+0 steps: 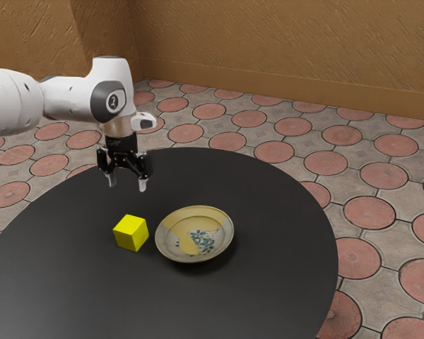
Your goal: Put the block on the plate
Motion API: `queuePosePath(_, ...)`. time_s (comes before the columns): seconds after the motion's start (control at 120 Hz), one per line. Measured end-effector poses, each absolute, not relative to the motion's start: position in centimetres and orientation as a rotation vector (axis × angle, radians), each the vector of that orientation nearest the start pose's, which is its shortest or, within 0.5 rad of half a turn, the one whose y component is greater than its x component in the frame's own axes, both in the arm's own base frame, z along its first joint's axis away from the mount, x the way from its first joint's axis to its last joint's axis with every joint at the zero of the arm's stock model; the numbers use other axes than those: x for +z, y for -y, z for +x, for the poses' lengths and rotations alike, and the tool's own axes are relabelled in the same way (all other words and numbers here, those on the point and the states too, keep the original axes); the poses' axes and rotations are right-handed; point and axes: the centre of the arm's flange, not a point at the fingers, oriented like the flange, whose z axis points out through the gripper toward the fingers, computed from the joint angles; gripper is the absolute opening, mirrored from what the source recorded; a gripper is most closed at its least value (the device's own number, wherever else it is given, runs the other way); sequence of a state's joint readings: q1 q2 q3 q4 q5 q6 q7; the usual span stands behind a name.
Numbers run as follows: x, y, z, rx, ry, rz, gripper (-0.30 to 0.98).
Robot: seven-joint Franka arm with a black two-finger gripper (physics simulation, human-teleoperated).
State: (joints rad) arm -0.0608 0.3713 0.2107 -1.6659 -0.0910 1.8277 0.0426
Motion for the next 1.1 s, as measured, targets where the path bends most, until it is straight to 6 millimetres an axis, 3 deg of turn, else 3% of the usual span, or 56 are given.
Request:
queuePosePath(0.083,36.7,-7.5,62.3,0.318,0.217,-3.161,0.69)
queuePosePath(0.25,36.3,-7.5,60.3,0.257,0.223,-3.195,0.69)
queuePosePath(0.517,34.8,-5.6,59.8,0.211,0.112,-3.218,0.69)
queuePosePath(1.1,29.1,-6.4,57.6,0.262,0.079,-3.224,0.69)
